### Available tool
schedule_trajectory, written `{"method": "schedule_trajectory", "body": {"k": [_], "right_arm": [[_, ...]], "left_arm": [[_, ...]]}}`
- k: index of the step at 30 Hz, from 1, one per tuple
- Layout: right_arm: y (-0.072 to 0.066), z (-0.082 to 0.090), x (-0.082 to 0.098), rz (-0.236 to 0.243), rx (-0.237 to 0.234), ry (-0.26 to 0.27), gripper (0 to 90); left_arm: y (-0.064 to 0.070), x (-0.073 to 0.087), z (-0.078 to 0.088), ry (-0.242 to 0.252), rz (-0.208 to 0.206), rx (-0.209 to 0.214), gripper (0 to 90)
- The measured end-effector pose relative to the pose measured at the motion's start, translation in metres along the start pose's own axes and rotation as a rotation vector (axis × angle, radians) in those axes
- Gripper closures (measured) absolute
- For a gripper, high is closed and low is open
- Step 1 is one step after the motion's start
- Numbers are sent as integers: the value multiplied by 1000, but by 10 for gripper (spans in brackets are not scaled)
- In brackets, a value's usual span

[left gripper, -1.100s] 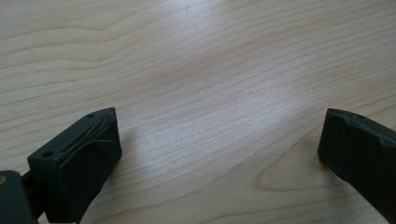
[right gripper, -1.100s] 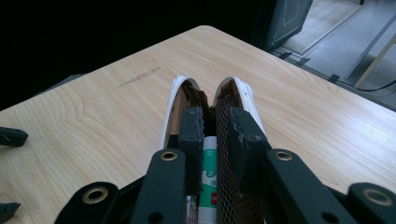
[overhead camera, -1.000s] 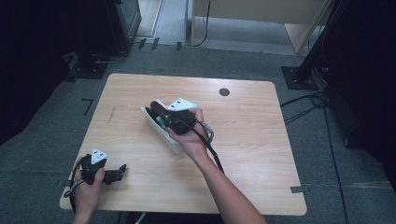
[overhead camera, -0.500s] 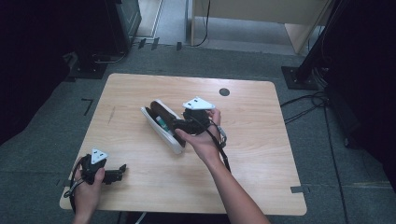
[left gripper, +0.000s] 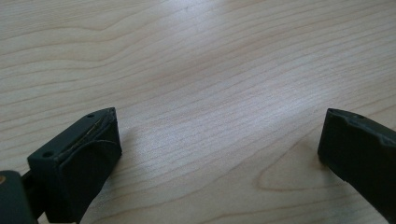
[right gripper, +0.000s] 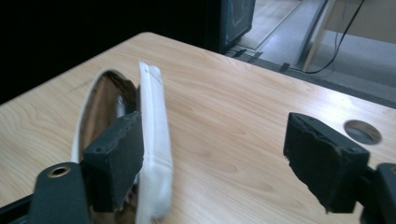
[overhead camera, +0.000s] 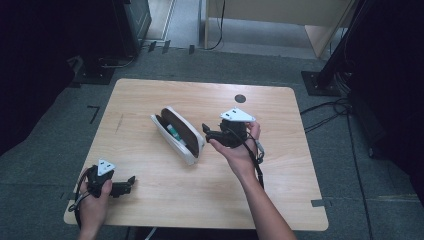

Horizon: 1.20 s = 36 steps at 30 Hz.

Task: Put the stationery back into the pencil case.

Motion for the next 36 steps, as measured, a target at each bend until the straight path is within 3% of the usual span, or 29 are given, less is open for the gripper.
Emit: {"method": "schedule_trajectory", "body": {"k": [36], "right_arm": [[84,54,75,-96,183,-78,183]], "left_arm": [[0,0,0,0,0,0,0]]}}
Point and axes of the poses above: each handheld gripper's, and its own axes: z roughly backward along the jaws, x roughly out of its underside, y roughly to its right, the point moved 3 cm from there along -z, roughly forward along the jaws, and after that the axes turned 2 degrees about y, right-handed, at the moved point
